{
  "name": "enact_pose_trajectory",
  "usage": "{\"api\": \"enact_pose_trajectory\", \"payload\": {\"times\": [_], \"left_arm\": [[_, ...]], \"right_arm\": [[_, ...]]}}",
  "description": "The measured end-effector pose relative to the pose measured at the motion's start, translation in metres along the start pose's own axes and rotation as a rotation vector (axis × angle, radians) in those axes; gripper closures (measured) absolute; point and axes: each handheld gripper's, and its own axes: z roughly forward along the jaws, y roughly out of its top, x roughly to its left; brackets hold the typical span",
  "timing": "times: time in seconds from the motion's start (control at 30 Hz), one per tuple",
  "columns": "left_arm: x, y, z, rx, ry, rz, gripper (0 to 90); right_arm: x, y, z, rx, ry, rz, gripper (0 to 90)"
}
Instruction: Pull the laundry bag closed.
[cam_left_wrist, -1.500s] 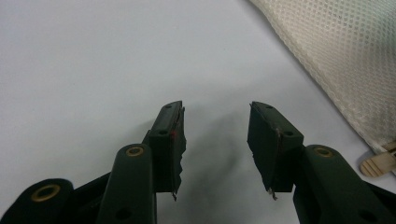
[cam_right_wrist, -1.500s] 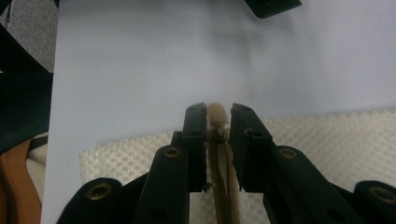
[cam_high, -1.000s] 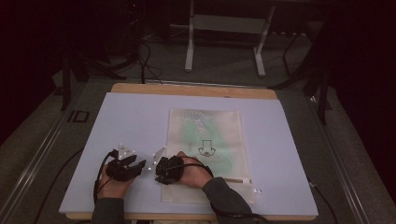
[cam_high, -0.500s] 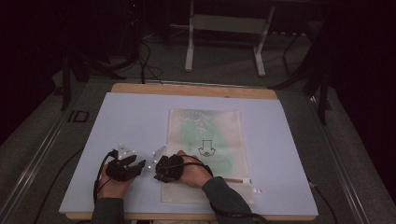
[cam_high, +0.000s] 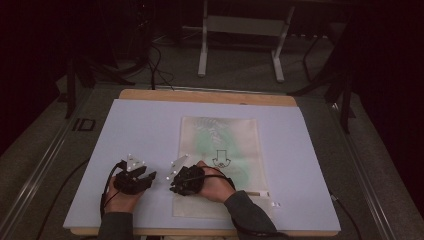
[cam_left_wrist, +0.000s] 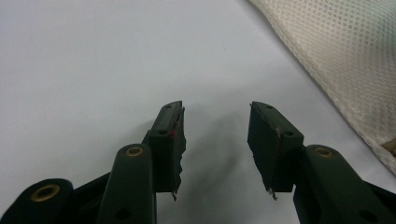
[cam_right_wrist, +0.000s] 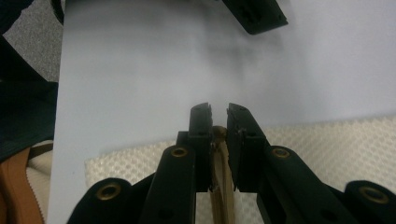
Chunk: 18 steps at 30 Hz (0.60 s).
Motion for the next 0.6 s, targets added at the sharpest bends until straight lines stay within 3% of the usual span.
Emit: {"api": "enact_pose_trajectory", "payload": {"times": [0.13, 0.6], "left_arm": [[0.0, 0.0, 0.0, 0.0, 0.0, 0.0, 55.2], [-0.003, 0.0, 0.0, 0.005, -0.01, 0.012, 55.3]], "right_arm": [[0.0, -0.006, -0.003, 0.001, -0.001, 0.0, 81.0], [-0.007, -0.021, 0.005, 0.022, 0.038, 0.074, 78.6]]}}
